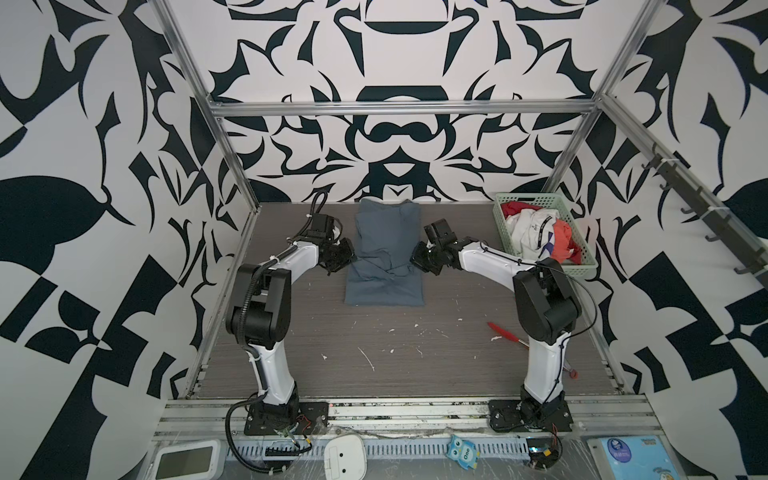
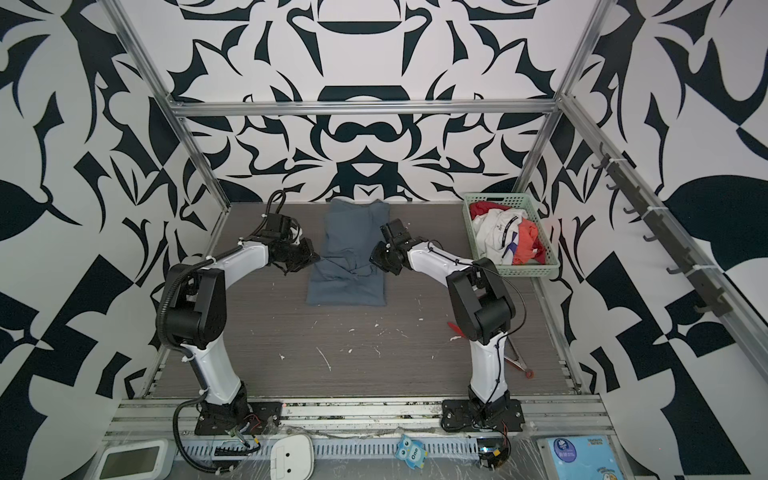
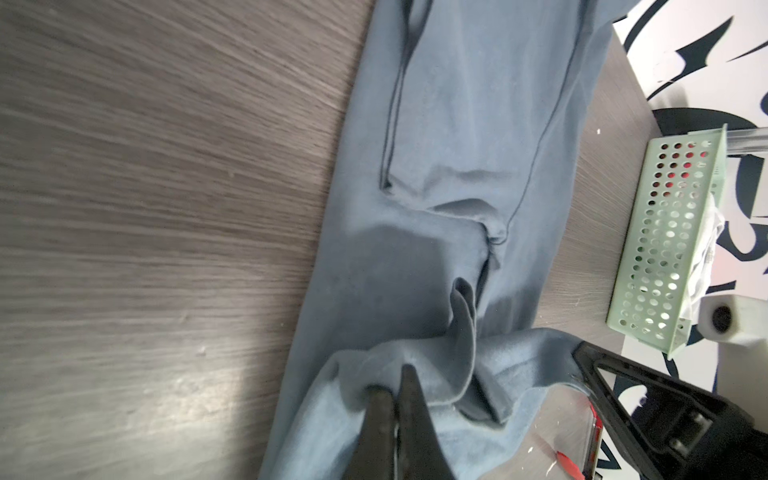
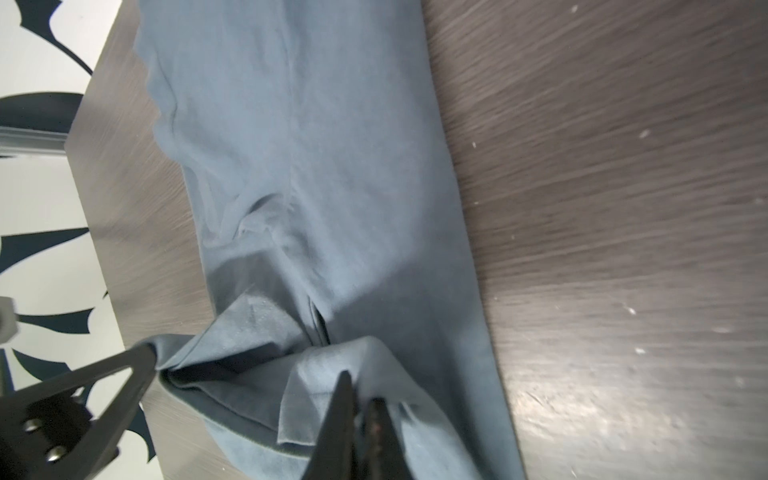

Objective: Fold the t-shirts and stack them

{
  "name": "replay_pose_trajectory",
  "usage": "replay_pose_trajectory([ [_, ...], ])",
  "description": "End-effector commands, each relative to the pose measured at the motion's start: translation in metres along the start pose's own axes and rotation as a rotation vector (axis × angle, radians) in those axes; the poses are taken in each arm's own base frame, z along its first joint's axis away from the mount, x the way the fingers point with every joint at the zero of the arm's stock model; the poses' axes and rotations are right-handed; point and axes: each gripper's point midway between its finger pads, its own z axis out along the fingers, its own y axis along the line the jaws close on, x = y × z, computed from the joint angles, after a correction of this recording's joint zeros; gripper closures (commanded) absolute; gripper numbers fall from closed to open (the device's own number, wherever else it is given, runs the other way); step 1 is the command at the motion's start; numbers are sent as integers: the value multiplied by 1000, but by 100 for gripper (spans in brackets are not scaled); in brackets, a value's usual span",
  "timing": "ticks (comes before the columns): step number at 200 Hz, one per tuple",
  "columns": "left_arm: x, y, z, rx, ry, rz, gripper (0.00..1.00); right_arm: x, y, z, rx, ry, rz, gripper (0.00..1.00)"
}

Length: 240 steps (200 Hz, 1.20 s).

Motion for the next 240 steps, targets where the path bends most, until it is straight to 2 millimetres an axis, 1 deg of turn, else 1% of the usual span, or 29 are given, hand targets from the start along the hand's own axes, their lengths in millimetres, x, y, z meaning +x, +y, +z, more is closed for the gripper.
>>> replay_pose_trajectory([
  [1,-11,-4,0,28,-6,-3,91,-15,17,-11,-56,-43,17,81],
  [8,-15,-4,-2,31,-15,-6,87,-20,17,-14,-62,-56,21,80],
  [16,-21,-4,-3,38,-26,-13,84,-25,22,-18,-85,-73,13,79],
  [22,-26,-4,-4,47,-32,-19,79,-31,25,-22,-99,-88,8,78],
  [30,-33,-6,-6,67,-33,-27,70,-39,31,-28,-118,-110,-4,73],
  [50,-49,-11,-9,104,-38,-36,58,-59,46,-44,-151,-181,-48,61],
  [65,-62,-12,-15,117,-60,-44,53,-69,54,-52,-172,-205,-65,59],
  [81,-72,-14,-26,136,-92,-49,52,-71,61,-57,-184,-208,-87,59],
  [91,-74,-15,-33,139,-107,-45,51,-69,54,-57,-156,-203,-85,59],
  [102,-71,-17,-41,140,-112,-35,48,-61,54,-57,-168,-178,-96,61],
  [113,-62,-16,-45,133,-104,-25,46,-48,52,-57,-172,-142,-114,62],
  [134,-40,-5,-53,103,-90,-31,40,-24,35,-58,-95,-104,-152,62],
  [143,-27,2,-55,88,-77,-40,31,-11,32,-58,-90,-87,-168,61],
  [157,-4,14,-60,56,-61,-57,23,11,27,-56,-77,-44,-200,58],
  [164,8,18,-63,36,-60,-56,16,24,23,-55,-65,-20,-213,57],
  [168,16,21,-64,23,-58,-54,9,30,20,-54,-59,-9,-218,55],
  [172,24,23,-64,7,-54,-50,5,37,16,-53,-53,3,-221,52],
  [179,38,27,-66,-16,-43,-40,0,48,11,-52,-48,23,-225,50],
  [192,63,36,-69,-67,-10,-39,0,66,1,-50,-55,57,-210,49],
  [201,80,43,-71,-93,8,-43,1,75,-7,-51,-59,66,-193,49],
  [216,103,54,-72,-114,34,-60,0,88,-28,-51,-44,66,-160,49],
  [229,119,65,-72,-132,55,-72,1,99,-40,-51,-59,71,-132,48],
  [240,128,74,-71,-147,64,-79,3,108,-47,-50,-73,77,-109,48],
])
